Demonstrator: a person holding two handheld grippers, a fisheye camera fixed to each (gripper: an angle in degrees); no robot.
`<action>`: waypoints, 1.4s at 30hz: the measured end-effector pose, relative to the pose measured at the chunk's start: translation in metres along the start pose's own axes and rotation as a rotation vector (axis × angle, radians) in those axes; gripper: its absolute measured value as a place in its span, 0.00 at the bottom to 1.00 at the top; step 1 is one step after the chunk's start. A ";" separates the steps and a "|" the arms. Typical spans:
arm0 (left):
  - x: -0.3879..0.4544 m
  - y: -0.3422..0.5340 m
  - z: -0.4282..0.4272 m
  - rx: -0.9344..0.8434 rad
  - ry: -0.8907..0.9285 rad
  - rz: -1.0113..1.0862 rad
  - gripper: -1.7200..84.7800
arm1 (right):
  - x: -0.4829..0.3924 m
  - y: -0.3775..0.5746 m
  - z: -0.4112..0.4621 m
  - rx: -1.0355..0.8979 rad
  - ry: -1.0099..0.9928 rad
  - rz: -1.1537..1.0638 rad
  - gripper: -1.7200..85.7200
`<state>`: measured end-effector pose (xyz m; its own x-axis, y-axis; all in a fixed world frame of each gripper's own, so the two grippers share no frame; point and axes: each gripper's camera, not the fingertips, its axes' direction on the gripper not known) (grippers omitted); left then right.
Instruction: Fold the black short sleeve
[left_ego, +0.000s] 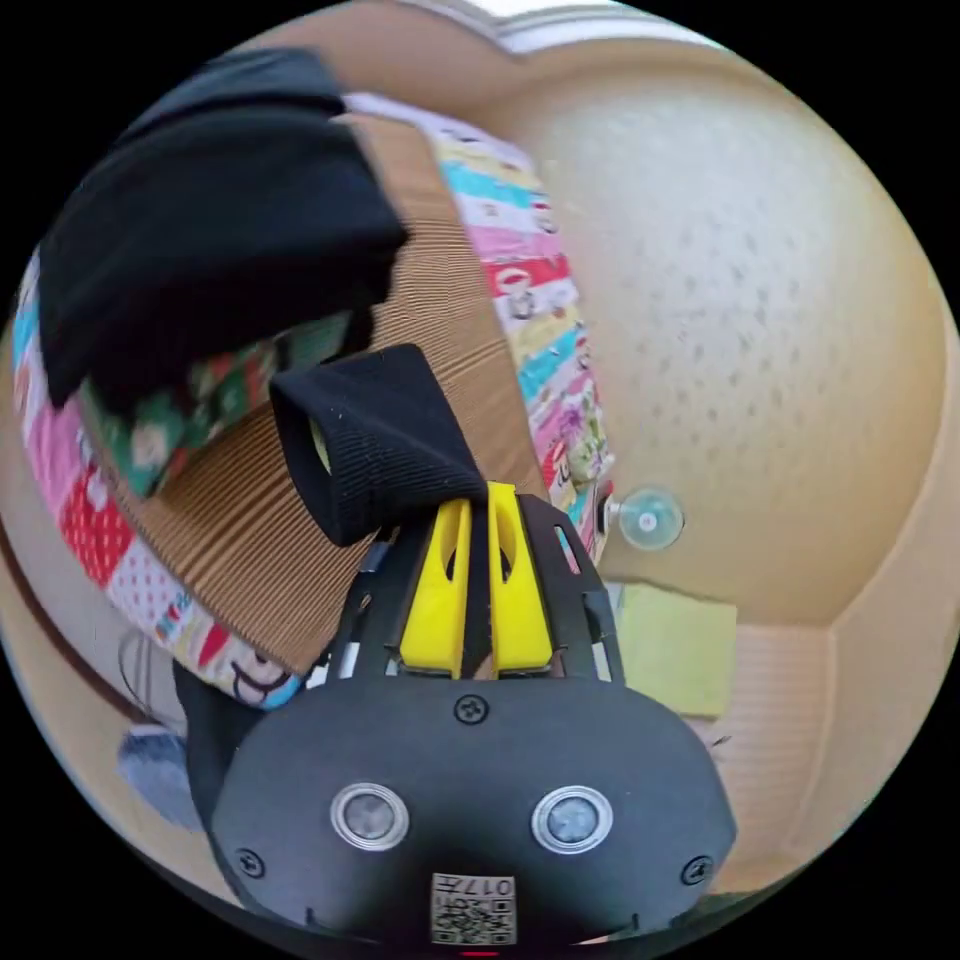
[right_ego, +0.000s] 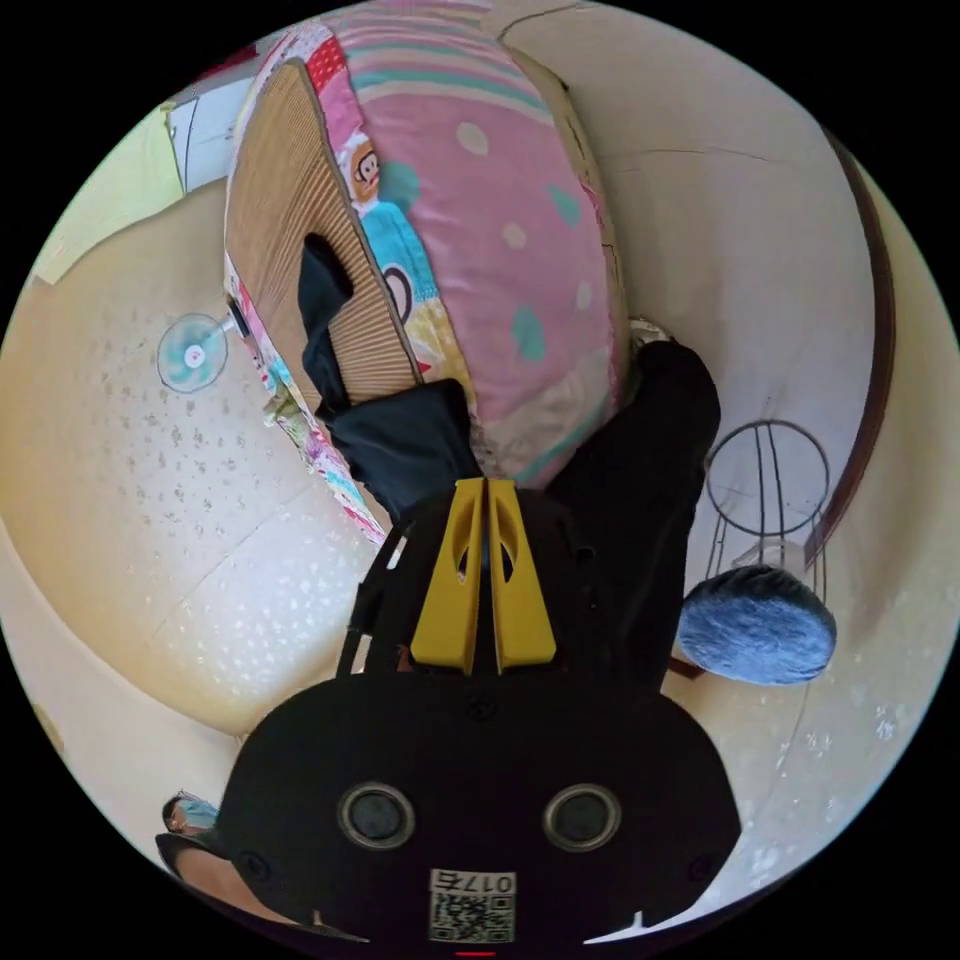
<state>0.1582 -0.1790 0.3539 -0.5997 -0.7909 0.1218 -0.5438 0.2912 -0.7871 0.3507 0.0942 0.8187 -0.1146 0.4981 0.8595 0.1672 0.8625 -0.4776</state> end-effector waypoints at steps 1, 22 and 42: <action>0.023 0.002 0.009 -0.007 -0.006 0.064 0.06 | 0.000 -0.002 -0.001 0.017 -0.037 0.010 0.02; 0.055 0.310 0.384 -1.056 -0.488 0.273 0.11 | -0.058 -0.116 0.029 -0.080 -0.398 0.059 0.03; -0.026 0.300 0.262 -0.594 -0.098 -0.448 0.09 | -0.178 -0.123 0.136 -0.749 1.445 -0.871 0.06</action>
<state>0.1649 -0.2123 -0.0435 -0.2067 -0.9382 0.2775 -0.9656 0.1498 -0.2126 0.2169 -0.0884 0.6997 0.3627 -0.8168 0.4486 0.9216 0.3858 -0.0426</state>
